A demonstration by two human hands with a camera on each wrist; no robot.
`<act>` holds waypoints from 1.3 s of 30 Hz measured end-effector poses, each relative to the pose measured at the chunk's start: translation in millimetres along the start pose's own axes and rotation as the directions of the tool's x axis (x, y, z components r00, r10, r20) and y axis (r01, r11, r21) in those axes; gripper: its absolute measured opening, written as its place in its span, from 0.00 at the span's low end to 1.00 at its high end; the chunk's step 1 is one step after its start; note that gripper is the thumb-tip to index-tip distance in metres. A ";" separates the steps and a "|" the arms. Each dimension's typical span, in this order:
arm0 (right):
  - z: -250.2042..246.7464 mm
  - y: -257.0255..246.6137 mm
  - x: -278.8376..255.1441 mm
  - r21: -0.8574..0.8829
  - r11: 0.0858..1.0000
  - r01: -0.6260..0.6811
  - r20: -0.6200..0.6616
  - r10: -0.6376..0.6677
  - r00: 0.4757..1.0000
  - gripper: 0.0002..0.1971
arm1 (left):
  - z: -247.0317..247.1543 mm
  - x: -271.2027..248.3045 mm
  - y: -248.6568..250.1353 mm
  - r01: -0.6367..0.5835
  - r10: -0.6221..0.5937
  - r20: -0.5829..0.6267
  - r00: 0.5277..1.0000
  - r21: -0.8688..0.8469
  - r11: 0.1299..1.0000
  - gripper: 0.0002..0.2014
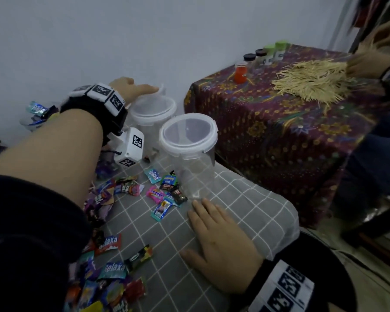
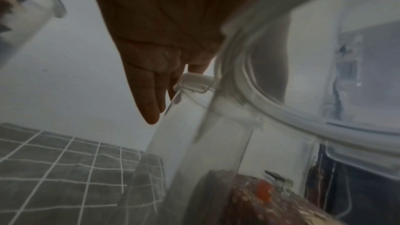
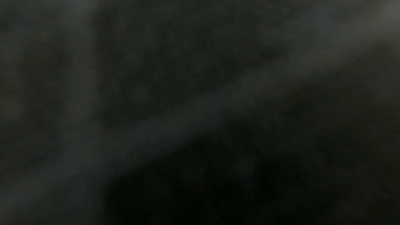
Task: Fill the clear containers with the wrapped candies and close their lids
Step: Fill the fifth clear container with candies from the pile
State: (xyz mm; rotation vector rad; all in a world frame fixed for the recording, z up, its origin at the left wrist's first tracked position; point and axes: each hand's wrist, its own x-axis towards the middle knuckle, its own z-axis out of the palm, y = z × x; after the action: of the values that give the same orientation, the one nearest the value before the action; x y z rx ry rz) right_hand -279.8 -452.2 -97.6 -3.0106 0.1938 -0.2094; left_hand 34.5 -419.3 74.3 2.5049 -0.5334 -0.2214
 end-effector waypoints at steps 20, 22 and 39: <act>0.8 -1.0 -0.3 0.020 1.000 0.013 0.005 -0.013 1.000 0.36 | -26.6 -30.6 13.1 0.014 0.029 -0.272 0.962 0.154 0.988 0.35; -1.2 -1.5 -0.3 0.008 1.000 0.003 0.026 -0.003 1.000 0.35 | -41.7 -40.0 11.3 -0.008 0.056 -0.354 0.934 0.136 0.991 0.43; -21.7 -19.0 -1.4 0.004 1.000 0.027 0.274 -0.027 0.961 0.56 | -116.2 -263.5 -68.3 -0.223 0.154 -0.414 0.897 -0.124 0.967 0.55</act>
State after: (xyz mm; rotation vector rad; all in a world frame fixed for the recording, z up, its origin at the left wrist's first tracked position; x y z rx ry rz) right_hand -282.1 -435.6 -74.0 -2.9993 0.1259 0.2056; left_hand -151.2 -199.5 143.5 2.2277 -0.5544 0.3090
